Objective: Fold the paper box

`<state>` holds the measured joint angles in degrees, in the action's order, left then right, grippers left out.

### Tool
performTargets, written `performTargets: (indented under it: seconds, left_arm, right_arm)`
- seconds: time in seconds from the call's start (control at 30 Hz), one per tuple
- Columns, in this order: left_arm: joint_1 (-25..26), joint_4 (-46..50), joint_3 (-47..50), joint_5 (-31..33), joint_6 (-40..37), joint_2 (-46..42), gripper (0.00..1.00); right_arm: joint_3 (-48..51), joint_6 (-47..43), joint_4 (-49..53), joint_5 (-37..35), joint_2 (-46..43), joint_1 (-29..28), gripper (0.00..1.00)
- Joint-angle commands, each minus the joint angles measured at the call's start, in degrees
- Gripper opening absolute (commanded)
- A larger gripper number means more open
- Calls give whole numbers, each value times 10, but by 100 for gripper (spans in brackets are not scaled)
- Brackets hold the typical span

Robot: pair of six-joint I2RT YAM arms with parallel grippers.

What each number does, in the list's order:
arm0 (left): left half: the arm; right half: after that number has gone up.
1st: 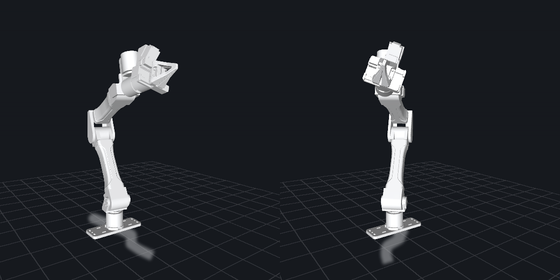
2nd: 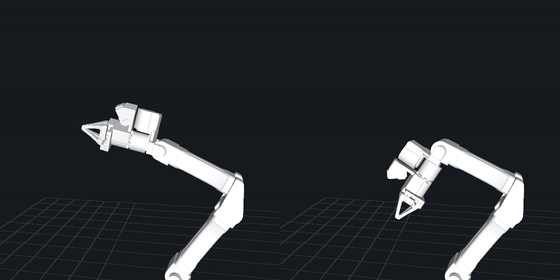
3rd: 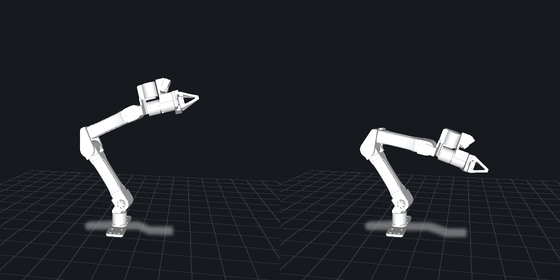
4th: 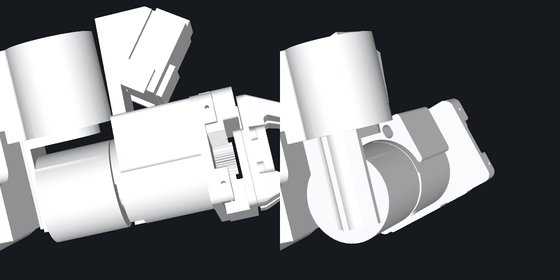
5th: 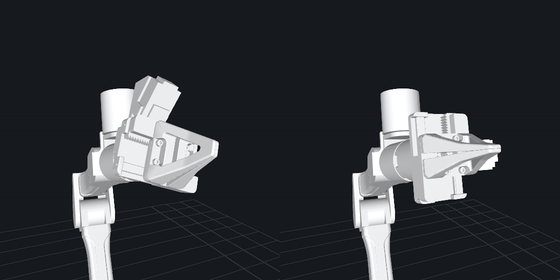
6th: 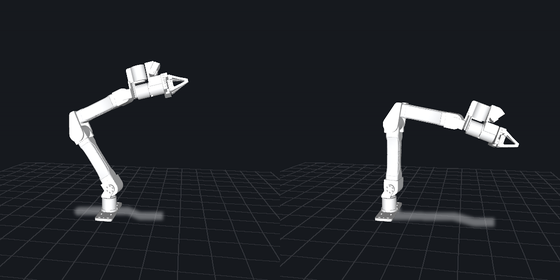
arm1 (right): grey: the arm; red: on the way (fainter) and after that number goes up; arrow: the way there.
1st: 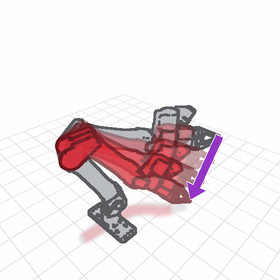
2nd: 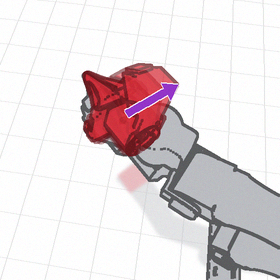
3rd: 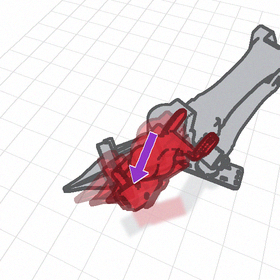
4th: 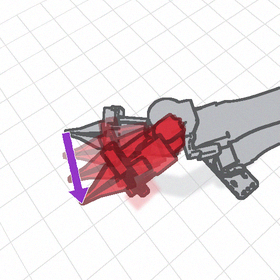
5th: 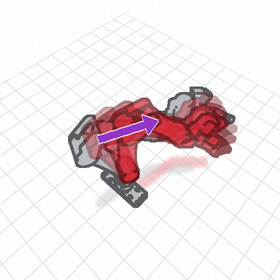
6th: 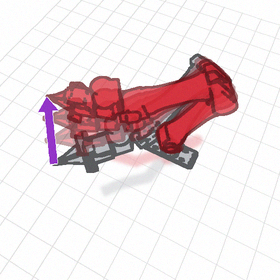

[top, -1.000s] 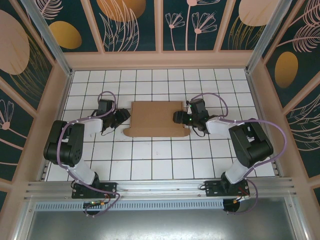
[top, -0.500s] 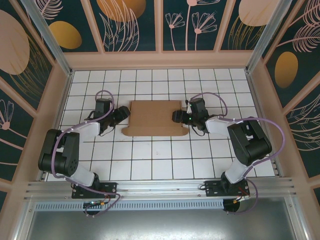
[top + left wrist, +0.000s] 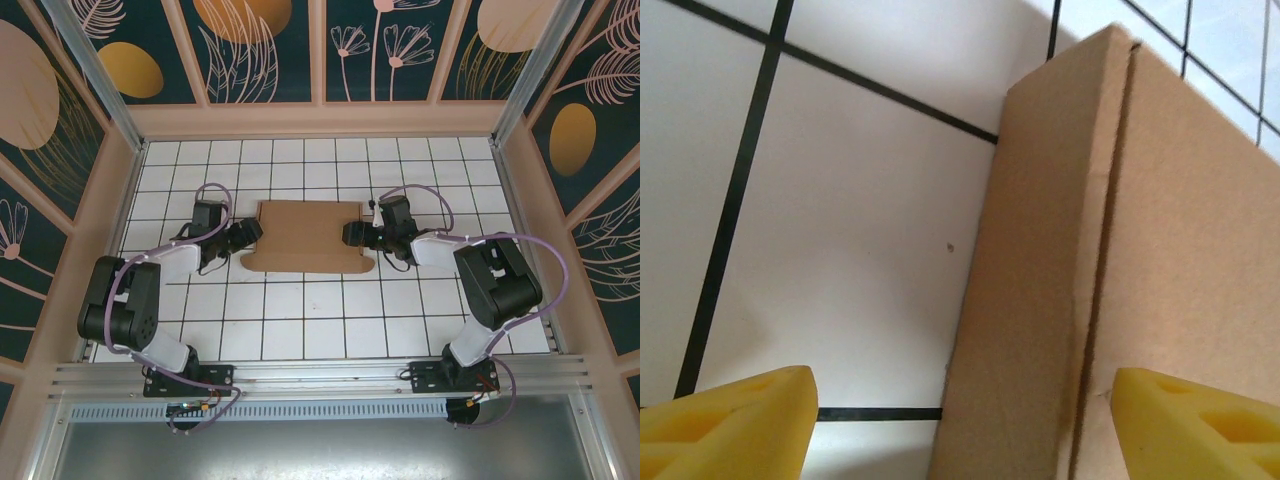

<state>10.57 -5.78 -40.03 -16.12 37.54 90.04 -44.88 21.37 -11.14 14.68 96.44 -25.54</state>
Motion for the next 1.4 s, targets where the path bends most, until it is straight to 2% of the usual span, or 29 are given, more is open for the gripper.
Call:
performTargets:
  seconds: [0.0,0.23,0.53,0.87,1.07,1.13,1.37]
  left_arm:
    - [10,-2,-5,-19,-3,24,74]
    - [25,-22,-3,-26,6,48,68]
    - [25,-14,4,15,10,55,63]
    - [24,-14,5,18,11,57,54]
    - [8,-65,30,-36,50,44,41]
    - [3,-75,30,-58,56,44,38]
    - [-18,-89,33,-109,77,51,33]
  right_arm:
    - [0,-10,32,24,22,0,84]
    - [5,-4,21,42,17,0,84]
    - [8,2,21,36,-5,0,85]
    - [18,29,7,64,-67,22,90]
    - [47,75,-57,137,-98,71,92]
    - [50,89,-71,166,-89,84,93]
    - [60,109,-97,195,-50,102,95]
